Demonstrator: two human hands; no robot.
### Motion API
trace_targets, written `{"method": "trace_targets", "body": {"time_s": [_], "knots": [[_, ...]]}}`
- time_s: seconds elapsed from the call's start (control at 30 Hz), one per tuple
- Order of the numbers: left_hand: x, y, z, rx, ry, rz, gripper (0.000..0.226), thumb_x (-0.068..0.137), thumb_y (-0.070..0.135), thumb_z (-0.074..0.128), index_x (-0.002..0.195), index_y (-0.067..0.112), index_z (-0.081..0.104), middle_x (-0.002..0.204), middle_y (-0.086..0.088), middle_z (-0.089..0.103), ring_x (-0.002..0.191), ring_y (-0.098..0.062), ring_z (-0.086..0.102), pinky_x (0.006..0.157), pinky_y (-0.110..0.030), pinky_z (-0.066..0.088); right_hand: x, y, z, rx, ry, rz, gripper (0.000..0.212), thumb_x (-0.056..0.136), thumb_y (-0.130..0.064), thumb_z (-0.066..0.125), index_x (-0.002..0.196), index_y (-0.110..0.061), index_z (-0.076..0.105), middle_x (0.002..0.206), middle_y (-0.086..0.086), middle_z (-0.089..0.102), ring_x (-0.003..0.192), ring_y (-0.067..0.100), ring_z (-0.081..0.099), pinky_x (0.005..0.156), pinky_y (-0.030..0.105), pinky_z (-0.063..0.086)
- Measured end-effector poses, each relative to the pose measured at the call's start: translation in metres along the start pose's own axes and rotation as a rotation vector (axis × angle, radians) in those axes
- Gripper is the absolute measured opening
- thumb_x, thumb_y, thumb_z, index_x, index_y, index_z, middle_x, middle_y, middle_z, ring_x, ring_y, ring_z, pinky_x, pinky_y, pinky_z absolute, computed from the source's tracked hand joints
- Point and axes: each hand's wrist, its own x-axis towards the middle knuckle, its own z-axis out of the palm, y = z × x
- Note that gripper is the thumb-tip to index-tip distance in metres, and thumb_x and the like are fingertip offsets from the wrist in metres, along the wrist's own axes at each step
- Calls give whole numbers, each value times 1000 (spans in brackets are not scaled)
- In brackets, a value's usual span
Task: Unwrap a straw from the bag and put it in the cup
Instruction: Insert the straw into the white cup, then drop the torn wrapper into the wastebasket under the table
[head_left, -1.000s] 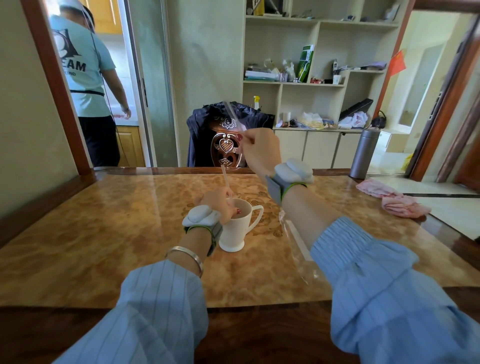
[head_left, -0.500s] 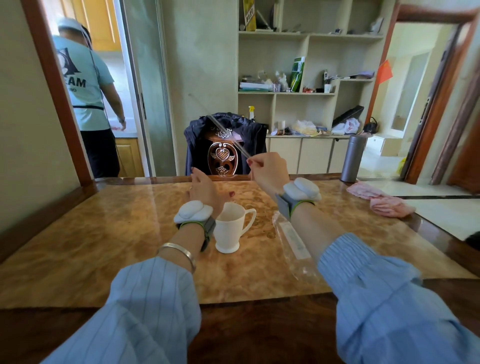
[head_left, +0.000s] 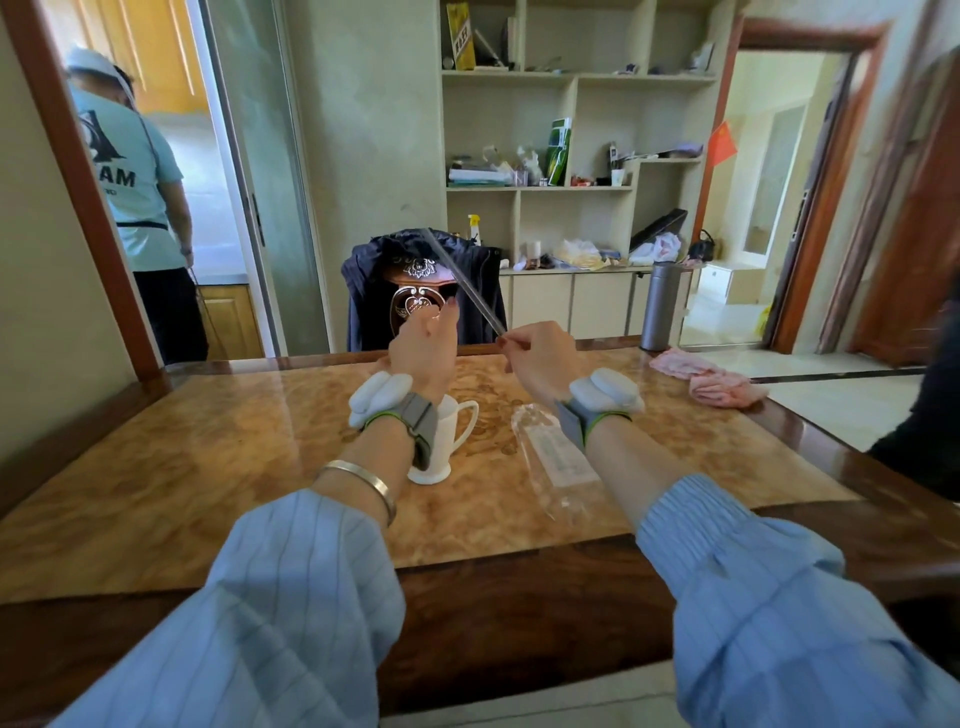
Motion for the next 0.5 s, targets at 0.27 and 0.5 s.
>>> {"method": "trace_targets", "body": {"time_s": [0.27, 0.5], "knots": [[-22, 16, 22, -110, -14, 20, 31, 90, 35, 57, 106, 14, 71, 105, -4, 74, 101, -16, 65, 97, -33, 48, -28, 29, -27, -12, -26, 9, 22, 91, -23, 55, 99, -15, 75, 71, 3, 66, 74, 22, 65, 71, 33, 50], [-35, 18, 41, -132, -28, 18, 26, 87, 34, 62, 102, 15, 71, 106, -3, 73, 101, -16, 65, 88, -25, 46, -48, 51, -49, -76, -100, 33, 23, 91, -11, 53, 102, -8, 73, 84, 8, 74, 70, 11, 60, 59, 10, 41]]}}
